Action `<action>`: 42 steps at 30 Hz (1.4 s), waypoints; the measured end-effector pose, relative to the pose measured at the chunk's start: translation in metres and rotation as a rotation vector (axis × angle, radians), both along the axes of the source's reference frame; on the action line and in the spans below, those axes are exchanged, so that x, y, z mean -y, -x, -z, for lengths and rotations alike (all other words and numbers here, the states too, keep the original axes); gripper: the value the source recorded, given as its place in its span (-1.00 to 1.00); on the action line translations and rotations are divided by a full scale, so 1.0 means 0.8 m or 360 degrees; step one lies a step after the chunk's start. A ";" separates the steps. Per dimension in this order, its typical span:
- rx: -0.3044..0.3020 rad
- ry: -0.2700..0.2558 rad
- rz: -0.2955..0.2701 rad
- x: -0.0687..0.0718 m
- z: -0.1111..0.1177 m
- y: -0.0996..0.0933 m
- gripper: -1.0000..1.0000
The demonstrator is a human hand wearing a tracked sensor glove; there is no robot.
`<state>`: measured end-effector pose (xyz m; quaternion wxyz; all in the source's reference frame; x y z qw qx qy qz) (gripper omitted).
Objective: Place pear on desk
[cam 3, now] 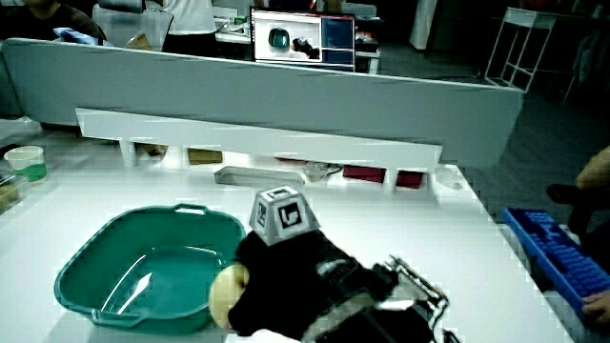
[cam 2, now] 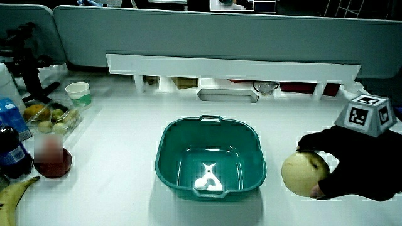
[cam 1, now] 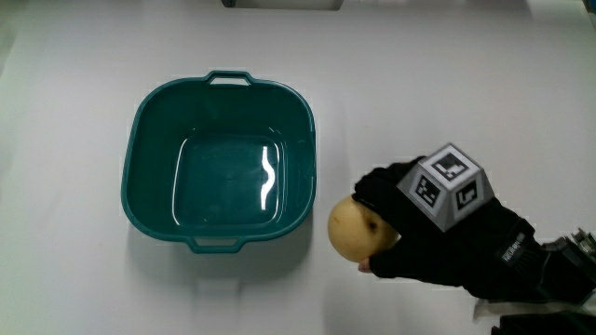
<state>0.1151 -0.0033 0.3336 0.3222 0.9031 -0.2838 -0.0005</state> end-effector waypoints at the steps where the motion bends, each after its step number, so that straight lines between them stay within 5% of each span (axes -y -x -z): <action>1: 0.0012 0.0035 -0.0003 -0.001 0.003 0.000 0.00; 26: -0.0077 0.0267 -0.0110 -0.037 -0.116 -0.031 0.00; 32: -0.0034 0.0271 -0.0123 -0.042 -0.125 -0.035 0.00; 39: -0.0018 0.0389 -0.0160 -0.046 -0.134 -0.039 0.00; 42: -0.0040 0.0431 -0.0166 -0.055 -0.142 -0.045 -0.27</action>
